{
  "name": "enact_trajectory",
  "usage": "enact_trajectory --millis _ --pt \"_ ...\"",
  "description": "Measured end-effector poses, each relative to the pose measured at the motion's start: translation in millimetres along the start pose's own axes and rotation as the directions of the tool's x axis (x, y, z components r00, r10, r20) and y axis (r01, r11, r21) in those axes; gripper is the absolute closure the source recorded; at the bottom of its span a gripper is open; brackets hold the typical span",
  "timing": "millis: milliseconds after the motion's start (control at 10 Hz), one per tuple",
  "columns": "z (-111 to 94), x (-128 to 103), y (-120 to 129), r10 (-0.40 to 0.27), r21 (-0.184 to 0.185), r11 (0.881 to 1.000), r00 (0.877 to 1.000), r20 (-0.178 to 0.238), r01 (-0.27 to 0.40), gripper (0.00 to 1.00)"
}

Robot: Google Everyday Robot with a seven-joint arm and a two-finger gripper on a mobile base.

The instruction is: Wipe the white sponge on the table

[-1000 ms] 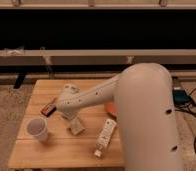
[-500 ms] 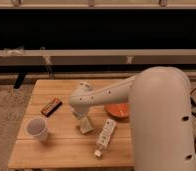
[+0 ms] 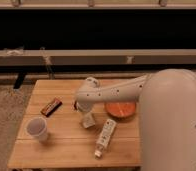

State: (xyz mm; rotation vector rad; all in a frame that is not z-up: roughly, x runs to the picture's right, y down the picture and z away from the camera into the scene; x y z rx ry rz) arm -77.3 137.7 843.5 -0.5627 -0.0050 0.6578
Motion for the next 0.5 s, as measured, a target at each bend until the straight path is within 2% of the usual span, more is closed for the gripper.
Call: enact_trajectory --millis 200,500 --pt "-4.3 -5.7 1.4 -0.026 -0.031 0.999 0.999 0.019 0.026 0.20" --pt "-4.3 -5.8 1.6 -0.027 -0.033 0.999 0.999 0.020 0.027 0.20"
